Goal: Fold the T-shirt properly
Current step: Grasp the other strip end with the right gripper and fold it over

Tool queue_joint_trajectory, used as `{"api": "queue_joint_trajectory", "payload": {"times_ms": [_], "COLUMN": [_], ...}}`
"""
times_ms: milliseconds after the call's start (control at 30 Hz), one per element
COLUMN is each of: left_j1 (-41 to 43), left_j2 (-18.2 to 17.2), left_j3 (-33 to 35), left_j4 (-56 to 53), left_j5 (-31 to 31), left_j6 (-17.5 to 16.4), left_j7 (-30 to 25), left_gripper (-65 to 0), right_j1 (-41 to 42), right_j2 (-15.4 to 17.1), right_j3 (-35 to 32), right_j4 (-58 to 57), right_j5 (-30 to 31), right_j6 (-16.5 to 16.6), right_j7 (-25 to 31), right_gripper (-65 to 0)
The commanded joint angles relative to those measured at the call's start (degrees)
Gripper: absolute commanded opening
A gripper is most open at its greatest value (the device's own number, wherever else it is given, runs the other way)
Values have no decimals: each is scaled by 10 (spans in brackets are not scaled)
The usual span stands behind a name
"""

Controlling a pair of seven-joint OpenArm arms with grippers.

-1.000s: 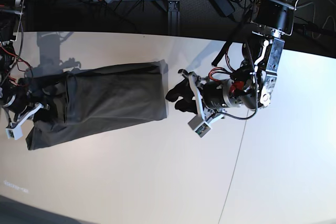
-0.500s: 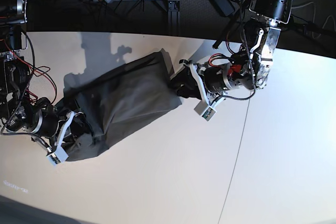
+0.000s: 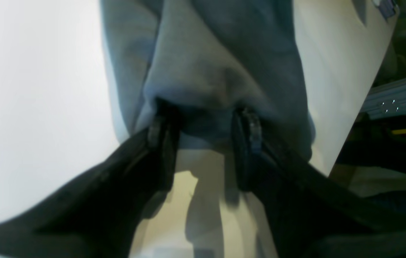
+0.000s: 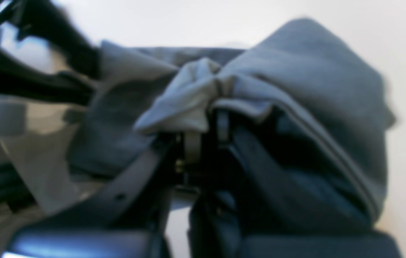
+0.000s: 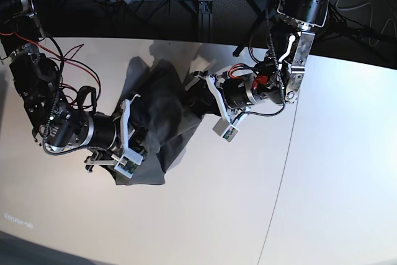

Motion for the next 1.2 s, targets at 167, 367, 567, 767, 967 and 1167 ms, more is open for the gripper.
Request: {"api": "queue_joint_trajectory", "payload": {"times_ms": [167,367,567,767,967,1167], "left_j1": [-2,-2,-2,-2,-2,-2], "left_j2": [8,8,8,10,17,17], "left_j3": [2,2,2,2,2,-41], "left_j4": [0,0,0,0,3,45], "left_j5": [31,22,-1,-48,-87,-102], "left_j6": [3,3,3,0,-29,-50], "left_j7": [13,13,13,28,47,55], "left_gripper": [-364,-364,-364,-364,-365,-365], "right_j1": [14,14,14,16,15,15], "right_j2": [8,8,6,-10,-38,-43], "right_j3": [-93,-170,-216,-217,-217,-217], "right_j4": [23,23,23,23,23,23], "right_j5": [-106,-167,-214,-263,-271,-263], "right_j6": [36,36,30,26,26,26], "right_j7": [12,16,36,36,35,32], "right_gripper": [-650,-650,-650,-650,-650,-650]}}
